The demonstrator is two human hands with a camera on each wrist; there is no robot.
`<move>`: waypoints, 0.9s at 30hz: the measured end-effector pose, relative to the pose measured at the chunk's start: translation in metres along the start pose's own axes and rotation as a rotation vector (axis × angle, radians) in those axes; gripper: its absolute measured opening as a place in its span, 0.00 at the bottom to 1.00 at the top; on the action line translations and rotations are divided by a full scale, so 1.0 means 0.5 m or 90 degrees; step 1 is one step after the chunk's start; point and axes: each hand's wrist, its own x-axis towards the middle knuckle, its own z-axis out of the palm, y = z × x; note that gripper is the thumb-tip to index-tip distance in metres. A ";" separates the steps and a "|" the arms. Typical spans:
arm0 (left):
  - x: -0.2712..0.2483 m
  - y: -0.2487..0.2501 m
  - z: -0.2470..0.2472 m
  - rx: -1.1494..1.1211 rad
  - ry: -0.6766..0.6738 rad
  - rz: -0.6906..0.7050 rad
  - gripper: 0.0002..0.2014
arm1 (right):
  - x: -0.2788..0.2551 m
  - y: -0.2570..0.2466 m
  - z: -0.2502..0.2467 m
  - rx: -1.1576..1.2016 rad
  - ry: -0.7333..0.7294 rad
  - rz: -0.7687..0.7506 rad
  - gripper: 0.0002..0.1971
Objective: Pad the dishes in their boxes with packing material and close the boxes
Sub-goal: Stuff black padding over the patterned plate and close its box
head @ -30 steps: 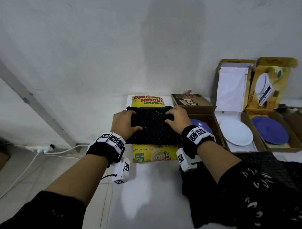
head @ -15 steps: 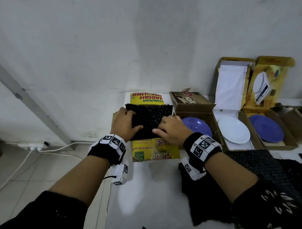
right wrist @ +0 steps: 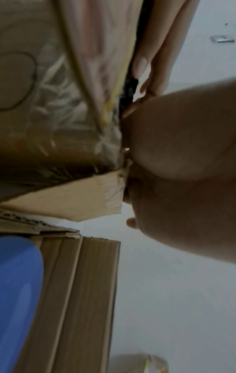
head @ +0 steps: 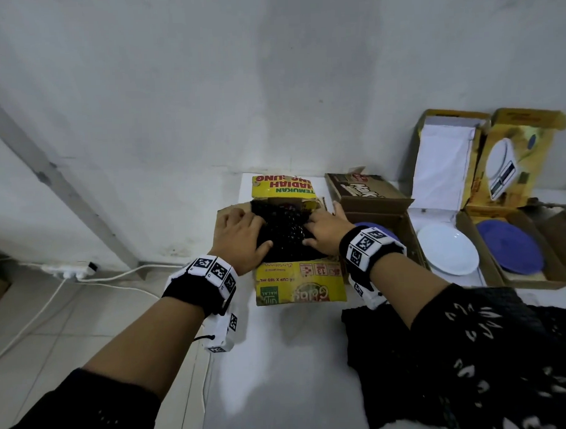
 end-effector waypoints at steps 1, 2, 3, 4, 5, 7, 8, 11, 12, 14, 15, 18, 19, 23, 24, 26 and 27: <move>-0.001 -0.004 -0.001 0.007 -0.008 0.019 0.38 | 0.002 0.000 0.002 0.017 0.010 -0.006 0.24; -0.001 -0.009 -0.001 0.030 -0.021 0.041 0.41 | 0.000 0.000 0.003 0.043 0.040 -0.008 0.23; 0.000 -0.014 -0.001 0.066 -0.042 0.058 0.43 | -0.004 -0.001 0.003 0.069 0.081 -0.009 0.22; 0.003 -0.017 -0.002 0.105 -0.069 0.068 0.44 | -0.011 -0.003 0.006 0.085 0.122 -0.010 0.21; 0.006 -0.018 -0.004 0.140 -0.096 0.070 0.42 | -0.018 -0.005 0.011 0.088 0.160 -0.012 0.20; 0.017 -0.009 -0.011 0.192 -0.146 0.055 0.33 | -0.032 -0.009 0.022 0.075 0.214 -0.016 0.19; 0.022 -0.002 -0.016 0.215 -0.170 0.045 0.29 | -0.038 -0.010 0.028 0.074 0.221 -0.017 0.19; 0.028 0.019 -0.025 0.268 -0.215 0.018 0.28 | -0.053 -0.010 0.041 0.105 0.161 -0.035 0.19; 0.028 0.021 -0.027 0.271 -0.212 0.009 0.29 | -0.059 -0.008 0.043 0.127 0.145 -0.044 0.19; 0.023 0.025 -0.037 0.251 -0.167 -0.001 0.26 | -0.073 -0.001 0.041 0.202 0.159 -0.049 0.17; 0.021 0.028 -0.045 0.227 -0.132 -0.001 0.23 | -0.082 0.006 0.038 0.246 0.186 -0.044 0.15; 0.012 0.066 -0.084 0.114 -0.022 0.006 0.17 | -0.113 0.039 0.021 0.350 0.262 -0.015 0.13; 0.010 0.089 -0.100 0.064 0.008 0.011 0.16 | -0.127 0.054 0.017 0.383 0.282 -0.009 0.12; 0.008 0.207 -0.136 -0.122 0.061 0.072 0.12 | -0.206 0.133 0.021 0.474 0.335 0.024 0.08; 0.009 0.241 -0.135 -0.142 0.067 0.085 0.10 | -0.232 0.156 0.028 0.493 0.339 0.044 0.08; 0.011 0.314 -0.124 -0.171 0.050 0.102 0.09 | -0.290 0.207 0.053 0.521 0.340 0.095 0.07; 0.011 0.353 -0.113 -0.179 0.031 0.108 0.09 | -0.322 0.234 0.071 0.519 0.338 0.124 0.07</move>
